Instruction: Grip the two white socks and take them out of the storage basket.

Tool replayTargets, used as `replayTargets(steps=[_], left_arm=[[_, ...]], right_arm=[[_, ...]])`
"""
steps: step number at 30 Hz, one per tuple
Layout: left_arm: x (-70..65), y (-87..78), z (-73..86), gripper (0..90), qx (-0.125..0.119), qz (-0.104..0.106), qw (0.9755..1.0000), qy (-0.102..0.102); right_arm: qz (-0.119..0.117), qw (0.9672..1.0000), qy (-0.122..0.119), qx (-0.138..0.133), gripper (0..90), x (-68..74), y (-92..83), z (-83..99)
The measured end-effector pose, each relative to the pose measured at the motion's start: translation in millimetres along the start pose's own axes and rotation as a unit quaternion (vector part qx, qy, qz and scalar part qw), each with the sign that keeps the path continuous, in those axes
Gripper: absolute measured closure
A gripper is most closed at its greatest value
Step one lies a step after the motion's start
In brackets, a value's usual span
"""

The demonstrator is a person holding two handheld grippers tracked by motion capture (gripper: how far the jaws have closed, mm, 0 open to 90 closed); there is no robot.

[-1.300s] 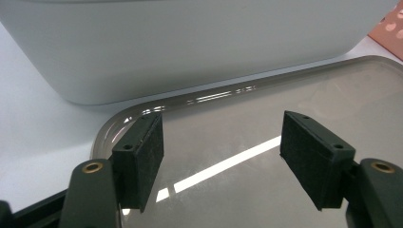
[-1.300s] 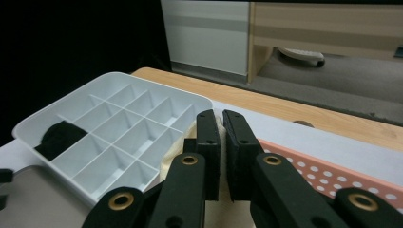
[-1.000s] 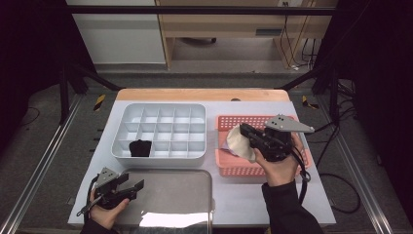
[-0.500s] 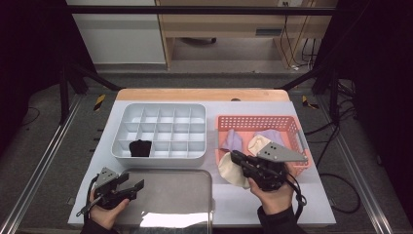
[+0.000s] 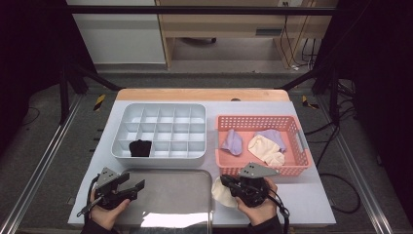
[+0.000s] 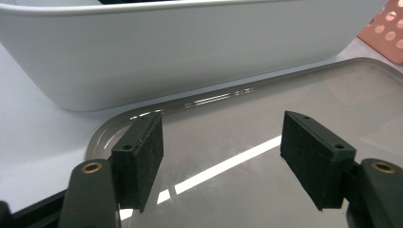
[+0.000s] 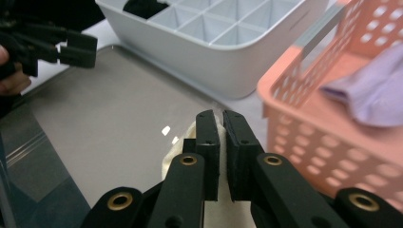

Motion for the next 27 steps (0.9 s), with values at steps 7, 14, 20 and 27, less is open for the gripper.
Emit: replayTargets(steps=[7, 14, 20, 27], left_arm=[[-1.9, 3.4, 0.0, 30.4, 0.005, -0.001, 1.0, 0.008], [-1.7, 3.4, -0.3, 30.4, 0.006, -0.002, 0.9999, 0.011], [-1.9, 4.1, -0.1, 30.4, 0.008, -0.002, 0.9999, 0.013], [-1.1, 2.8, -0.4, 30.2, 0.005, -0.003, 0.9999, 0.012]], right_arm=[[-0.017, 0.9997, 0.008, 0.015, 84.9, 4.5, 23.2, 8.0], [-0.033, 0.999, -0.001, 0.03, 85.3, 16.0, 48.0, 13.0], [-0.029, 0.9982, -0.019, 0.05, 81.4, 23.2, 68.9, 14.7], [-0.024, 0.9987, -0.03, 0.032, 69.0, 26.4, 64.7, 10.0]])
Point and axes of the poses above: each handheld gripper's, and its own axes: y roughly forward along the jaws, z roughly out of its underside, x roughly to its left, the point moved 4 cm from there along y, roughly forward along the jaws, and after that the axes turned 10 degrees about x, right-handed, at the moved point
